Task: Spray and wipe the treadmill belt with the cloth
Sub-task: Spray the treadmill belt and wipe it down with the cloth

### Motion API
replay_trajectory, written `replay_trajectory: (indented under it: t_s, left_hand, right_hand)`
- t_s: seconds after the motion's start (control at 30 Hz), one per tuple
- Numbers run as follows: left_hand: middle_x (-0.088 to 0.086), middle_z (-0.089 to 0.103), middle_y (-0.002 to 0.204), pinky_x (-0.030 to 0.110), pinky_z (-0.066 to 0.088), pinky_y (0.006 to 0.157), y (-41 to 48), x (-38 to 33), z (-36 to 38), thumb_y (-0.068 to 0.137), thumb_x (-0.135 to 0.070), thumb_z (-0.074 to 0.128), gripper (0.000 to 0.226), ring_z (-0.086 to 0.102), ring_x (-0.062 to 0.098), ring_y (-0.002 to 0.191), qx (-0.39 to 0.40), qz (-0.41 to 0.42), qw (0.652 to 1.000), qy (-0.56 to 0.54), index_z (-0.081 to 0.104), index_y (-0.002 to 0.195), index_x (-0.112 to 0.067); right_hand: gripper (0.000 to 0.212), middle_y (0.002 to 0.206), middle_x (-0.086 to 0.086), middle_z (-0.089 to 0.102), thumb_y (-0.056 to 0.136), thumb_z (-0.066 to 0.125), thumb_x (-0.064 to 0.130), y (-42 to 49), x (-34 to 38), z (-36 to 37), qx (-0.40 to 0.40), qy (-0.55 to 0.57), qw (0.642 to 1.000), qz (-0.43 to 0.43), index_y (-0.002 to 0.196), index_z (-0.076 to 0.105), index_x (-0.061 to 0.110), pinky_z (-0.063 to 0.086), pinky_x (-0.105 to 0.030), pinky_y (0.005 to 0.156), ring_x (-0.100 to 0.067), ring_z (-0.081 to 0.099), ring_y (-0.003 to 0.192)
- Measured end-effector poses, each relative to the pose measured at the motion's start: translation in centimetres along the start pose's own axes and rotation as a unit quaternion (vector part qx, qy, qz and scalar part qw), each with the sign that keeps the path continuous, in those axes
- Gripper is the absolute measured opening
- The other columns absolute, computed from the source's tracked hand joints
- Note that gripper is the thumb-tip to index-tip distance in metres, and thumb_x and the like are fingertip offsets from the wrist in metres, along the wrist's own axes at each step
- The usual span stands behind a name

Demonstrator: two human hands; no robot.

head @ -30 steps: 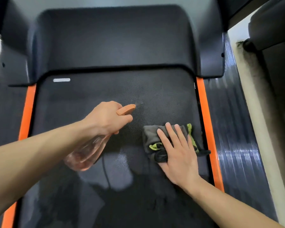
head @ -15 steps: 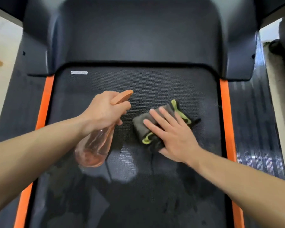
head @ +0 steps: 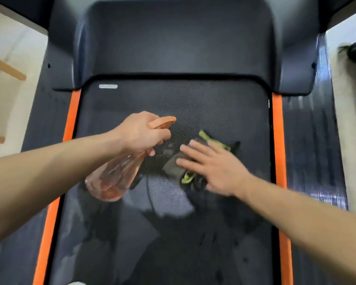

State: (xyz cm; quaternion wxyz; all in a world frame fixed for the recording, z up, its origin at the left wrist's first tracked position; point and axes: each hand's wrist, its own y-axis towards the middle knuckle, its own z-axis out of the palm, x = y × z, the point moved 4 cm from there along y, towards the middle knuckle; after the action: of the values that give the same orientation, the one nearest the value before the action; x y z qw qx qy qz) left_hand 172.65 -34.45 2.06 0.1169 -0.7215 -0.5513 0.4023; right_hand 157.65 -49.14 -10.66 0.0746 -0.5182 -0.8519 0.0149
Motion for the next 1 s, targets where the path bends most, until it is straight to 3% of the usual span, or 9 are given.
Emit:
replay_trajectory:
  t_s: [0.2,0.27,0.33,0.4,0.47,0.67,0.83,0.93,1.0]
  left_hand:
    - [0.002,0.069,0.078,0.025,0.053,0.056,-3.3,0.7,-0.6,0.093,-0.021,0.064,0.016,0.073,0.020,0.052,-0.004,-0.014,1.000,0.001,0.067,0.084,-0.008]
    - [0.006,0.073,0.082,0.023,0.053,0.050,-4.3,2.0,-0.9,0.092,-0.023,0.065,0.019,0.075,0.019,0.055,-0.018,-0.026,0.999,-0.009,0.069,0.092,-0.004]
    - [0.012,0.077,0.087,0.029,0.056,0.053,-5.2,3.7,-1.0,0.090,-0.027,0.066,0.022,0.076,0.021,0.057,-0.036,-0.043,0.998,-0.034,0.069,0.096,-0.006]
    - [0.012,0.077,0.084,0.032,0.054,0.058,-6.2,5.5,-1.0,0.082,-0.035,0.066,0.026,0.077,0.026,0.061,-0.044,-0.058,0.995,-0.072,0.070,0.093,-0.013]
    - [0.012,0.075,0.078,0.033,0.054,0.062,-7.3,7.2,-0.8,0.076,-0.039,0.064,0.032,0.076,0.026,0.060,-0.052,-0.068,0.993,-0.079,0.069,0.091,-0.012]
    - [0.013,0.067,0.079,0.027,0.054,0.054,-9.5,12.4,1.5,0.090,-0.024,0.066,0.027,0.070,0.016,0.047,-0.029,-0.102,0.992,-0.074,0.065,0.093,0.003]
    - [0.006,0.063,0.073,0.054,0.065,0.075,-11.7,17.1,1.3,0.080,-0.030,0.066,0.034,0.069,0.020,0.052,-0.031,-0.082,0.989,-0.116,0.058,0.087,0.002]
    - [-0.002,0.059,0.065,0.034,0.058,0.066,-13.0,19.5,1.0,0.089,-0.021,0.067,0.020,0.065,0.013,0.048,-0.014,-0.089,0.989,-0.114,0.052,0.078,-0.011]
    - [-0.006,0.059,0.064,0.028,0.049,0.062,-13.8,20.4,0.7,0.093,-0.019,0.064,0.018,0.063,0.008,0.046,-0.007,-0.091,0.991,-0.100,0.054,0.079,-0.013]
  right_hand:
    - [0.076,0.169,-0.004,0.015,0.094,0.045,0.065,7.4,-9.7,-3.1,-0.025,0.074,0.939,0.336,0.159,0.024,0.031,0.012,-0.055,0.121,-0.030,0.010,0.156]
    - [0.081,0.168,-0.007,0.018,0.088,0.056,0.062,6.9,-4.9,-2.3,-0.048,0.064,0.957,0.281,0.157,0.030,0.029,0.016,-0.058,0.120,-0.034,0.014,0.155]
    - [0.091,0.169,-0.008,0.017,0.079,0.066,0.060,4.7,3.0,-0.7,-0.038,0.062,0.989,0.131,0.157,0.031,0.028,0.018,-0.059,0.119,-0.035,0.015,0.154]
    - [0.095,0.170,-0.006,0.013,0.078,0.066,0.062,2.0,10.4,0.9,0.007,0.059,0.998,-0.006,0.158,0.027,0.029,0.017,-0.057,0.121,-0.034,0.012,0.155]
    - [0.093,0.170,-0.004,0.012,0.081,0.063,0.064,1.1,12.8,1.8,0.020,0.056,0.997,-0.053,0.159,0.024,0.030,0.017,-0.055,0.122,-0.031,0.010,0.156]
    - [0.089,0.169,-0.002,0.019,0.077,0.052,0.065,1.1,12.4,1.7,0.052,0.062,0.996,-0.027,0.157,0.028,0.034,0.018,-0.054,0.122,-0.029,0.018,0.155]
    - [0.071,0.160,-0.001,0.039,0.084,0.041,0.065,2.4,12.7,-0.7,0.044,0.073,0.996,-0.040,0.147,0.049,0.033,0.026,-0.052,0.118,-0.030,0.036,0.148]
    - [0.056,0.154,0.012,0.045,0.094,0.046,0.065,3.8,12.7,-4.3,0.137,0.177,0.975,-0.003,0.140,0.054,0.034,0.023,-0.028,0.119,-0.018,0.038,0.145]
    - [0.023,0.124,0.023,0.060,0.095,0.053,0.057,4.7,12.4,-6.7,0.207,0.299,0.928,0.081,0.112,0.058,0.043,0.036,-0.019,0.094,-0.012,0.055,0.123]
